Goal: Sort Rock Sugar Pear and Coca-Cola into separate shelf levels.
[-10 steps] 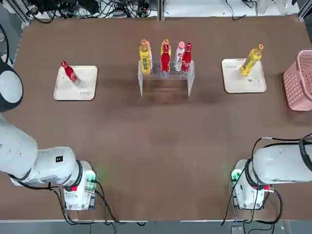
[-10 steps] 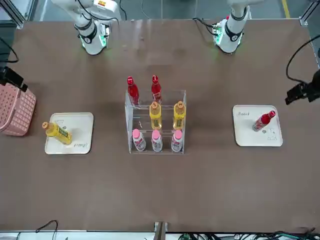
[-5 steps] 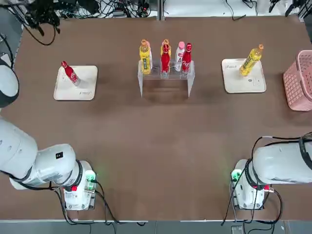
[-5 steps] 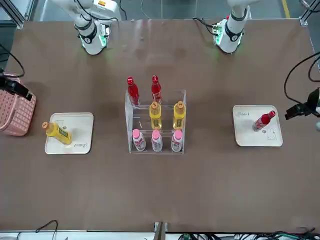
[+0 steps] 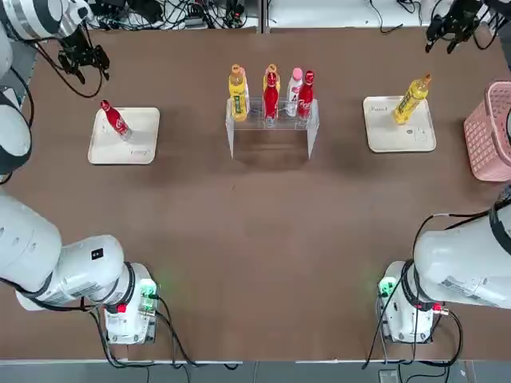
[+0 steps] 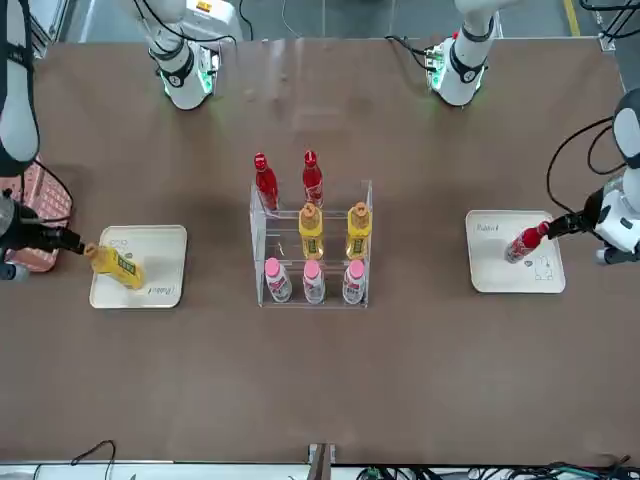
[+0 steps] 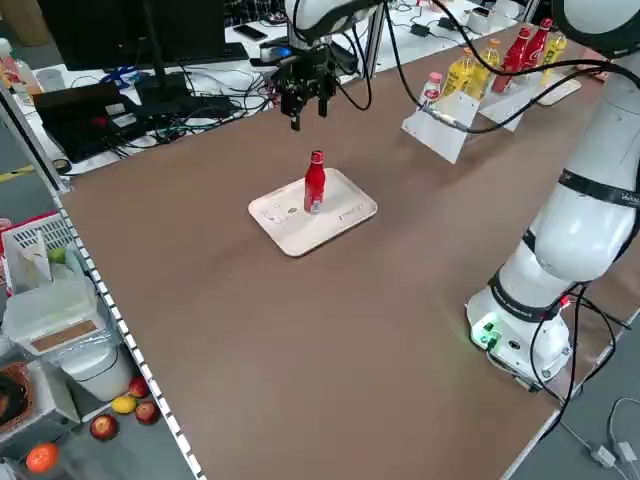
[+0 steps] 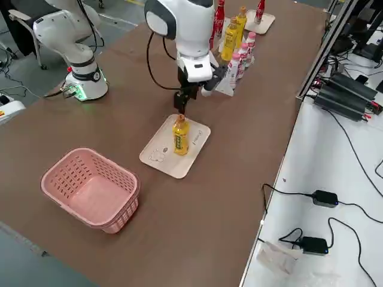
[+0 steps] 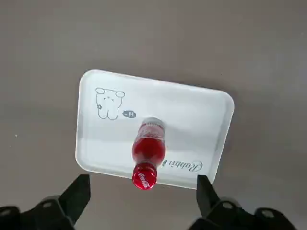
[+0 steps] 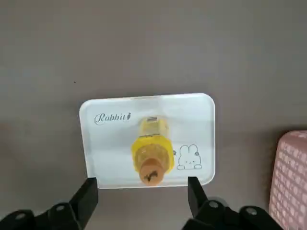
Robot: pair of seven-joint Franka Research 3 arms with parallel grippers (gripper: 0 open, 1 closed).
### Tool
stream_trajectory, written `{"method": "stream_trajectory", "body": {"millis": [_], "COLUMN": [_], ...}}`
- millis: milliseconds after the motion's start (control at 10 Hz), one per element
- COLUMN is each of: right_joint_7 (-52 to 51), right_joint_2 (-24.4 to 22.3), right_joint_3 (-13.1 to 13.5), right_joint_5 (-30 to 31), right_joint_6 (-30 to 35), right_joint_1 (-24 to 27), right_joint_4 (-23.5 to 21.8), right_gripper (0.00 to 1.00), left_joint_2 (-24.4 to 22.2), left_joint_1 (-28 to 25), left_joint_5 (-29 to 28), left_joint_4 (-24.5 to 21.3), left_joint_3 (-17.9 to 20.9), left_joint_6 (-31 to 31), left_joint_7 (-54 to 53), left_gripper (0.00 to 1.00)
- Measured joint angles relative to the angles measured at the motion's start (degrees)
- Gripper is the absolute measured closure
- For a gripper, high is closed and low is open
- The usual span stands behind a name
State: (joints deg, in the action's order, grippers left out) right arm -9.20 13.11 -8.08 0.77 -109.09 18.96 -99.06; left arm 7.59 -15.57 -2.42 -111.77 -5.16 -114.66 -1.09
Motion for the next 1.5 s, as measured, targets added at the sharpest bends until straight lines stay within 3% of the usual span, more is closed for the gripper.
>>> {"method": "stream_trajectory", "body": {"millis": [600,1100,1300,1500], "right_joint_7": [-1.3,-2.1,-2.5,-2.5], "right_joint_2": [0.4,0.3,0.3,0.3], "right_joint_3": [-0.7,-0.4,-0.3,-0.3], "right_joint_5": [0.2,0.2,0.2,0.2], "right_joint_6": [-9.5,-9.5,-9.4,-9.3], "right_joint_1": [0.5,1.1,1.4,1.4], "right_joint_4": [-9.6,-10.2,-10.3,-10.3], "right_gripper": [0.15,0.18,0.22,0.35], "left_joint_2": [0.0,0.7,1.1,1.2], "left_joint_1": [-1.5,-1.5,-1.5,-1.5], "left_joint_5": [0.0,0.0,0.0,0.0], "left_joint_4": [-7.9,-9.8,-9.8,-9.8], "left_joint_3": [0.1,0.1,0.1,0.1], "left_joint_6": [-6.8,-9.3,-9.4,-9.6], "left_joint_7": [0.1,0.3,0.3,0.3], "left_gripper": [0.09,0.30,0.46,0.60]}}
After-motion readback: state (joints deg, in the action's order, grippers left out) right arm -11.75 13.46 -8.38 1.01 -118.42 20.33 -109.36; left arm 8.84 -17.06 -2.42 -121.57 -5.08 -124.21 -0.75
